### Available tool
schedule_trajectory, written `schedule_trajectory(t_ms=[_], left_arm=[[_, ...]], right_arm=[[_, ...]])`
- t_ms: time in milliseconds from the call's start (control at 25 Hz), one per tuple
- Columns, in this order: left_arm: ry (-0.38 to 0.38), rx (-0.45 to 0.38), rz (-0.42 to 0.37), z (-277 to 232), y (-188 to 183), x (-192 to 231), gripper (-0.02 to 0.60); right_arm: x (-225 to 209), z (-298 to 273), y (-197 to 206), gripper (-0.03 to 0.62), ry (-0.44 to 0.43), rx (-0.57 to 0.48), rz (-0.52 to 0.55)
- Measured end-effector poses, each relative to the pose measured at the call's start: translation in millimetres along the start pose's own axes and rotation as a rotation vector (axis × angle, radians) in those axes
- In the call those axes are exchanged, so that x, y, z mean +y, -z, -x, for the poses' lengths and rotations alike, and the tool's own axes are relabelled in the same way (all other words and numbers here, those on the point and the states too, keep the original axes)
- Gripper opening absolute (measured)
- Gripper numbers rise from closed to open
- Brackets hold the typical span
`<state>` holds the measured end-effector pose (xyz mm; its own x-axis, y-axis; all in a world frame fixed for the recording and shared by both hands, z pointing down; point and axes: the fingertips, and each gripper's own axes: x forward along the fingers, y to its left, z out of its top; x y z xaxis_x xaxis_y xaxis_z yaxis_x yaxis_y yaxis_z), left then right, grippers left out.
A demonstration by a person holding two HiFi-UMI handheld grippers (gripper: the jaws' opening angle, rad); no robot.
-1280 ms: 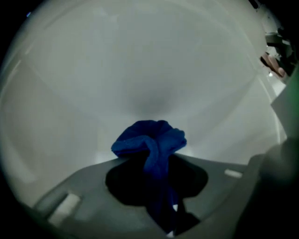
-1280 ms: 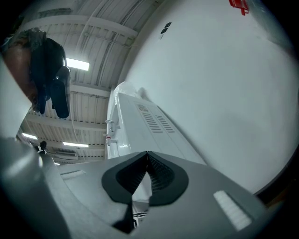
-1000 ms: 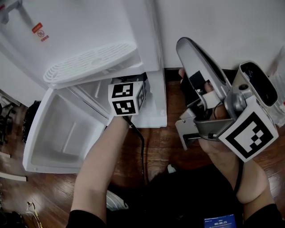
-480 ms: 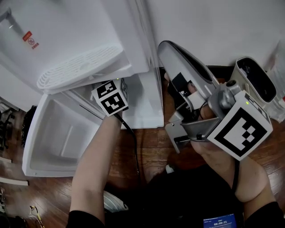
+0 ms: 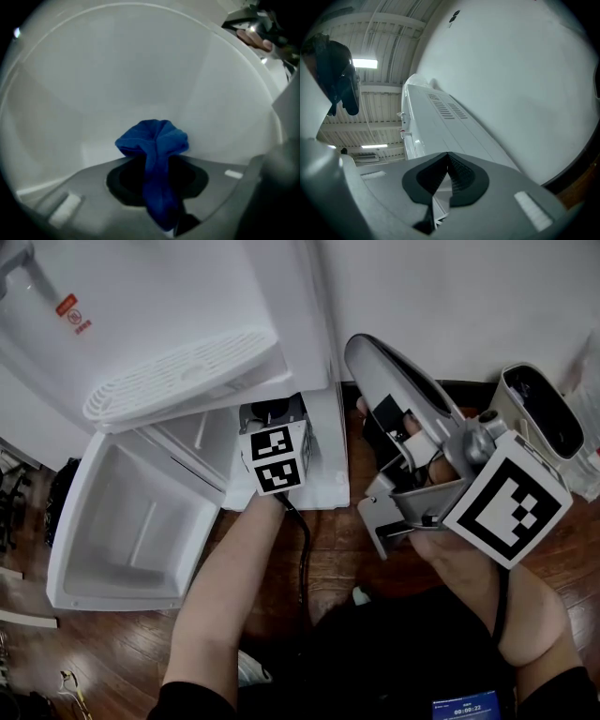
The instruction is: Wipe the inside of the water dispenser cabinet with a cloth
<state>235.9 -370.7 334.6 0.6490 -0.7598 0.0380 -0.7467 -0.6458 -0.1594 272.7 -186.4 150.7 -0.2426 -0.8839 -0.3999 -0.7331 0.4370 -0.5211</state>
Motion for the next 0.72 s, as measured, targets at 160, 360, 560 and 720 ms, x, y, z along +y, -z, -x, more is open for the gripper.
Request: schedule_trajectory(t_ms=[160,360,560,720], left_arm=[[-0.218,0.039,-0.058,10,22,61,0.120],[-0.394,0.176,0.085,26,59,113,0.120],[-0.232,0.151,0.062,7,59,67,0.120],[0.067,0.125,0.105,3,57,-8,0.117]], right_arm=[[0,0,0,0.005,-0.006,0.002,-0.018],[-4,-1,6,0.005,0.000,0.020,-0.040],[-6,-2,10,0.005,0.011,0.037,-0.025],[-9,-1,12,0.005,0.021,0.046,-0.028]])
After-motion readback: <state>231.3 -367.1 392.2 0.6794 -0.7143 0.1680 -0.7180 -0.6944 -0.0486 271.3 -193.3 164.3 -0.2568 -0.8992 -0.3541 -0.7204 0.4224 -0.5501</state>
